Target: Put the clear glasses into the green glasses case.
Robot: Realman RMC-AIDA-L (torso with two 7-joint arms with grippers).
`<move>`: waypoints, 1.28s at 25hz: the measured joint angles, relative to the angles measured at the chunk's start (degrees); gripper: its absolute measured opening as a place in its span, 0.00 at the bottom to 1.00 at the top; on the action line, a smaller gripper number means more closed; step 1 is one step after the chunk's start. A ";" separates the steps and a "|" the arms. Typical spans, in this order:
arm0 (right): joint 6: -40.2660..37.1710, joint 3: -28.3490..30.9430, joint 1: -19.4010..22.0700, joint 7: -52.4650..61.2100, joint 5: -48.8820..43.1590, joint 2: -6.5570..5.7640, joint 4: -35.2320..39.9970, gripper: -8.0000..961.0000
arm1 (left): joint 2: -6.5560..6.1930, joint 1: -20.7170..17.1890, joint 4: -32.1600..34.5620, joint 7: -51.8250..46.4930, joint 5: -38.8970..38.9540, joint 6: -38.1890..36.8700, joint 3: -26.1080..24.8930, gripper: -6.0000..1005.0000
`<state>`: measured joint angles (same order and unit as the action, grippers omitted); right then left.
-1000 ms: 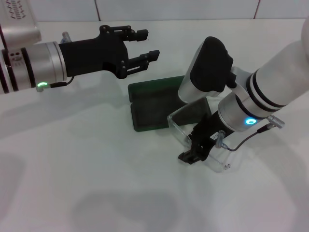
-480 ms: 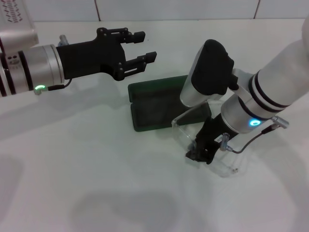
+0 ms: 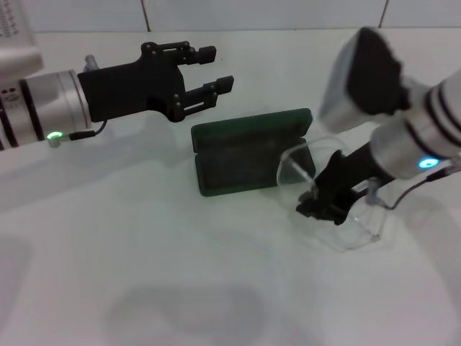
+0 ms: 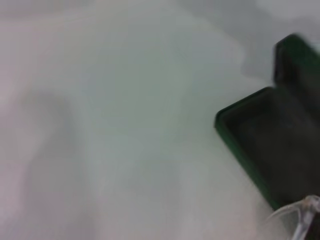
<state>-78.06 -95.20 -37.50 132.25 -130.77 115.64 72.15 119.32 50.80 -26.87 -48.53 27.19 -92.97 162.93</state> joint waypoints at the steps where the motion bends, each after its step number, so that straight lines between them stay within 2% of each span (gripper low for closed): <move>1: -0.68 2.11 1.37 -2.36 1.12 0.06 1.07 0.13 | -0.02 -0.29 0.06 -0.32 0.35 -1.33 0.00 0.53; 5: -1.39 7.44 6.45 -15.61 9.39 0.04 1.76 0.12 | -0.14 -1.32 0.26 -2.24 1.48 -7.51 0.00 0.53; 7: -1.37 9.19 9.73 -27.06 14.96 0.25 0.44 0.12 | -0.16 -1.70 0.29 -3.07 1.64 -9.71 0.02 0.53; 10: -1.98 10.45 13.60 -41.48 23.06 0.29 -2.64 0.12 | -0.08 -2.26 0.32 -4.01 1.65 -11.90 0.02 0.53; 15: -3.41 10.95 17.28 -59.36 31.74 0.14 -7.71 0.12 | 0.01 -2.21 0.96 -5.53 1.65 -13.38 0.02 0.53; 20: -5.30 10.95 18.08 -75.64 39.84 0.17 -15.03 0.12 | -0.09 -1.29 4.30 -6.07 0.84 -13.16 0.02 0.53; 23: -6.40 10.96 18.11 -80.51 42.68 0.08 -16.93 0.12 | -0.03 -0.15 4.79 -7.65 -1.41 -12.85 0.08 0.53; 24: -7.41 10.98 18.15 -86.06 45.05 0.09 -18.38 0.11 | 0.00 0.21 4.82 -8.23 -2.18 -12.82 0.09 0.53; 32: -8.01 10.80 18.19 -105.80 51.77 0.31 -24.35 0.11 | 0.12 1.73 6.56 -10.67 -5.44 -12.38 0.11 0.53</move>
<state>-86.07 -84.41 -19.31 26.45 -79.00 115.96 47.80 119.43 52.53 -20.30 -59.20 21.75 -105.34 163.04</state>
